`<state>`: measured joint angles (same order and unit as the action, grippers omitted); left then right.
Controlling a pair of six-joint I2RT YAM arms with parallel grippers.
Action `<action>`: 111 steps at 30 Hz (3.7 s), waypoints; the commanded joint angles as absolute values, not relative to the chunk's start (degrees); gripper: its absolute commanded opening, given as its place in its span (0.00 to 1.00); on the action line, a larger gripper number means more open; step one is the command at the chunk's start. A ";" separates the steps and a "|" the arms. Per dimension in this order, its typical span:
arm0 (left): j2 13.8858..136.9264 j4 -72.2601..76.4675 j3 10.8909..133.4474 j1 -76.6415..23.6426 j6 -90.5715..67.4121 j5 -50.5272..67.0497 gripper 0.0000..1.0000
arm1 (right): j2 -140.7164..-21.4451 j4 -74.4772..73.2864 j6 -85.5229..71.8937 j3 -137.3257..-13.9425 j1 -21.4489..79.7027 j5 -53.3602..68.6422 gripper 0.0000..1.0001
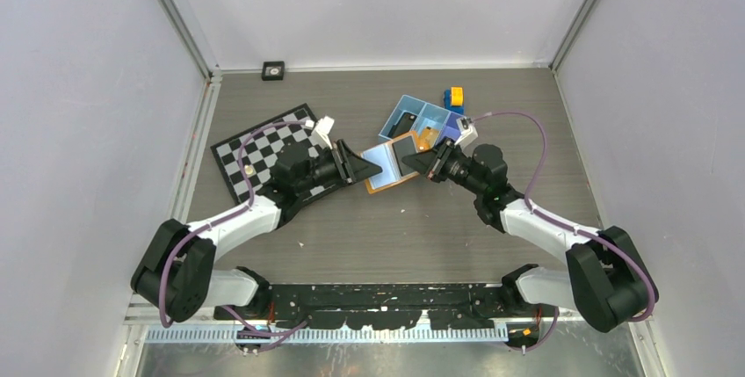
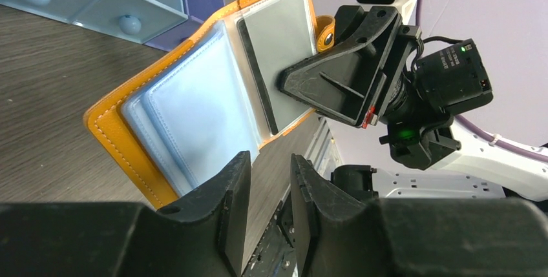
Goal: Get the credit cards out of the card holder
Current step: Remove the credit card from the card holder.
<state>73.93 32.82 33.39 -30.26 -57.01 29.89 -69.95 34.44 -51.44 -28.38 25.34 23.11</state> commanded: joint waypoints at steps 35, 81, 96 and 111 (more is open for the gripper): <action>79.45 48.11 34.08 -30.32 -63.11 35.82 0.36 | -72.37 54.47 -59.51 -28.66 28.20 33.93 0.01; 76.98 49.99 32.12 -28.04 -63.60 35.83 0.00 | -75.94 66.36 -68.76 -25.14 23.78 33.99 0.01; 77.85 51.92 31.59 -27.51 -64.87 35.92 0.00 | -72.66 66.97 -71.24 -21.90 19.86 31.30 0.00; 79.00 49.67 32.32 -27.09 -64.65 36.24 0.00 | -67.89 57.36 -69.16 -19.26 15.94 25.20 0.00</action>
